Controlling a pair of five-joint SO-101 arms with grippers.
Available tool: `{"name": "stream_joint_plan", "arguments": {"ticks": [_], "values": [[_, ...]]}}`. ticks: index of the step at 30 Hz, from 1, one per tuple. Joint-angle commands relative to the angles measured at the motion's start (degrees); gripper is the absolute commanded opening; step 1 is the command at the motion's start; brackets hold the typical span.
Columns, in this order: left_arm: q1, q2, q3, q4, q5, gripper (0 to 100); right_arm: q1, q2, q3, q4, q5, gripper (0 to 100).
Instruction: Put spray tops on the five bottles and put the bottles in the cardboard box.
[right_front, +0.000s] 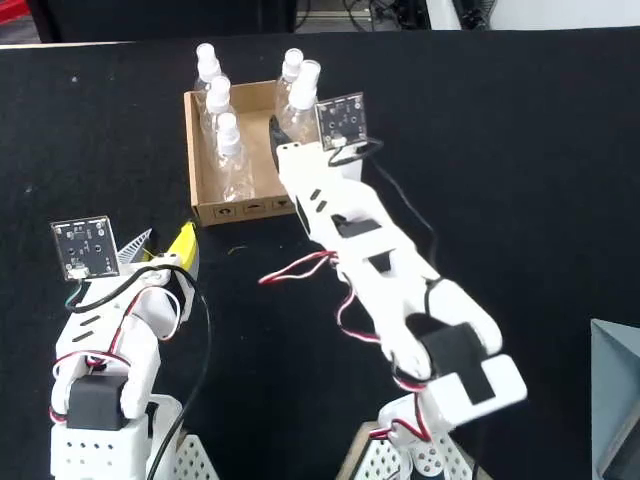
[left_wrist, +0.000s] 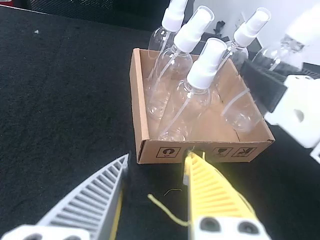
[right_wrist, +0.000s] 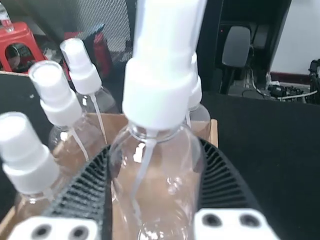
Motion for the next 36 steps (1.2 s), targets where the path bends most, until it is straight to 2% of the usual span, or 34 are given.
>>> {"name": "stream_joint_plan", "arguments": {"ticks": [1, 6, 9, 15, 27, 36], "values": [[-0.48, -0.79, -1.1, -0.97, 0.26, 17, 1.76, 0.57, -4.97, -2.2, 0.18, 11.3], [-0.48, -0.79, -1.1, -1.14, 0.18, 17, 1.76, 2.51, -5.67, -2.29, 0.35, 11.3], [-0.48, -0.79, -1.1, -1.14, 0.18, 17, 1.67, 3.03, -5.67, -2.46, 2.9, 11.3], [-0.48, -0.79, -1.01, -1.32, 0.09, 17, 1.58, 6.46, -4.0, -10.9, 3.25, 11.3], [-0.48, -0.79, -0.92, -1.32, 0.09, 17, 1.41, 14.73, -4.53, -19.6, 2.9, 11.3], [-0.48, -0.79, -0.84, -1.32, 0.09, 17, 1.67, 19.56, -6.99, -19.78, 3.25, 11.3]]}}
